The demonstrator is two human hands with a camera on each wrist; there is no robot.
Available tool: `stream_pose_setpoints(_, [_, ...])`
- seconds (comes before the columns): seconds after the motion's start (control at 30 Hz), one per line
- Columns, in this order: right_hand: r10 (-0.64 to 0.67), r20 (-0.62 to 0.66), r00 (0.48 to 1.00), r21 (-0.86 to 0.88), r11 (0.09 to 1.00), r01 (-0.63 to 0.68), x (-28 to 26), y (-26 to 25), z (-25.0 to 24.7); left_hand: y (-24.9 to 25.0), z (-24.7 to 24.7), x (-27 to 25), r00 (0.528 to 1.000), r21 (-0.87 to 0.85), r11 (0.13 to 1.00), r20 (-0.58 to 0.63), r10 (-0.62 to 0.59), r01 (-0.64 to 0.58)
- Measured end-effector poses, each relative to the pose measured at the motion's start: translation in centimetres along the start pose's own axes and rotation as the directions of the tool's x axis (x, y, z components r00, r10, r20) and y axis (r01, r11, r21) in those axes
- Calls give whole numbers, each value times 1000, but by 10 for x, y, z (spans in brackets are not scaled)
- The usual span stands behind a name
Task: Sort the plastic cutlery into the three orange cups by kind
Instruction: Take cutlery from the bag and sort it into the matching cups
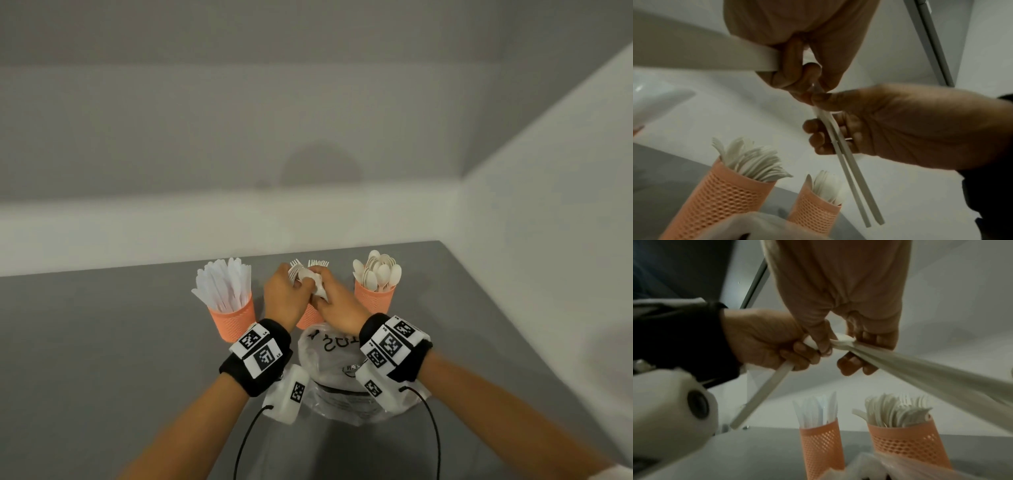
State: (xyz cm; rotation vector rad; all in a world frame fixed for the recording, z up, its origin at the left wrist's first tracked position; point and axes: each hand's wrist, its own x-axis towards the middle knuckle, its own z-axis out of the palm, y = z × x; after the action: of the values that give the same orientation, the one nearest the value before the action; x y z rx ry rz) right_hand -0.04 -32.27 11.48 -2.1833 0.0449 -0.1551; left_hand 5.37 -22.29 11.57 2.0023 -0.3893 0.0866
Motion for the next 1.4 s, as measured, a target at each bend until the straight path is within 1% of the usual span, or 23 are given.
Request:
stream_pose_setpoints(0.07, [4,-30,1000,13,1000,-4,0,-1,-4,6,7,-1,999,-78,997,21,25,-23])
stream_pose_setpoints(0.1, [26,-44,999,28,999,-25,1,1,-8,8,10,-1,999,-134,991,51,14,-7])
stream_pose_setpoints(0.13, [51,-58,997,49,998,-48,1,2,-12,8,12,0,995,-200,979,95,-19,38])
stream_pose_setpoints(0.2, [100,-117,988,122,989,-86,1,8,-24,7,11,5,975,-326,929,191,-117,175])
stream_pose_setpoints(0.23, [123,-176,977,202,975,-87,3,11,-31,5,8,7,966,-368,904,212,-144,216])
stream_pose_setpoints(0.27, [155,-252,955,307,949,-73,4,15,-40,2,4,11,966,-394,891,207,-153,226])
stream_pose_setpoints(0.3, [198,-342,919,404,913,-47,7,19,-50,0,-1,14,971,-417,883,184,-150,215])
stream_pose_setpoints(0.37, [269,-512,816,480,877,12,12,29,-73,-4,-11,22,990,-434,891,82,-112,137])
stream_pose_setpoints(0.43, [261,-630,732,462,883,83,18,38,-90,-5,-20,33,999,-383,924,-47,-17,-2])
stream_pose_setpoints(0.5, [230,-700,676,424,895,135,24,47,-100,-5,-27,45,984,-295,946,-157,89,-133])
stream_pose_setpoints(0.57, [227,-717,659,430,888,162,28,55,-102,-3,-31,56,960,-208,955,-226,164,-212])
stream_pose_setpoints(0.6, [233,-716,659,436,885,161,30,59,-101,-2,-32,60,950,-181,954,-246,193,-241])
stream_pose_setpoints(0.67, [250,-696,673,460,875,151,32,67,-97,-1,-32,68,934,-162,946,-274,230,-281])
stream_pose_setpoints(0.73, [262,-668,697,476,870,129,34,76,-91,-3,-29,74,926,-157,944,-295,237,-292])
stream_pose_setpoints(0.8, [265,-653,710,486,865,124,36,85,-85,-7,-24,78,923,-134,948,-303,238,-289])
stream_pose_setpoints(0.93, [268,-621,736,492,865,100,41,104,-78,-17,-11,83,929,-79,960,-284,238,-270])
stream_pose_setpoints(1.03, [293,-595,748,505,861,64,43,115,-74,-26,0,85,941,-45,963,-229,248,-265])
stream_pose_setpoints(1.2, [304,-613,730,385,921,-60,43,140,-66,-39,15,83,959,31,966,-117,258,-257])
stream_pose_setpoints(1.23, [306,-605,735,362,928,-89,42,144,-65,-40,17,83,957,47,962,-100,271,-268])
stream_pose_setpoints(1.3, [289,-573,767,311,943,-123,41,147,-66,-41,19,83,947,87,947,-71,315,-308])
stream_pose_setpoints(1.33, [256,-564,785,262,957,-125,42,148,-67,-41,20,84,939,108,938,-60,338,-331])
stream_pose_setpoints(1.4, [151,-567,809,98,988,-116,45,151,-70,-41,24,86,929,151,921,-41,368,-359])
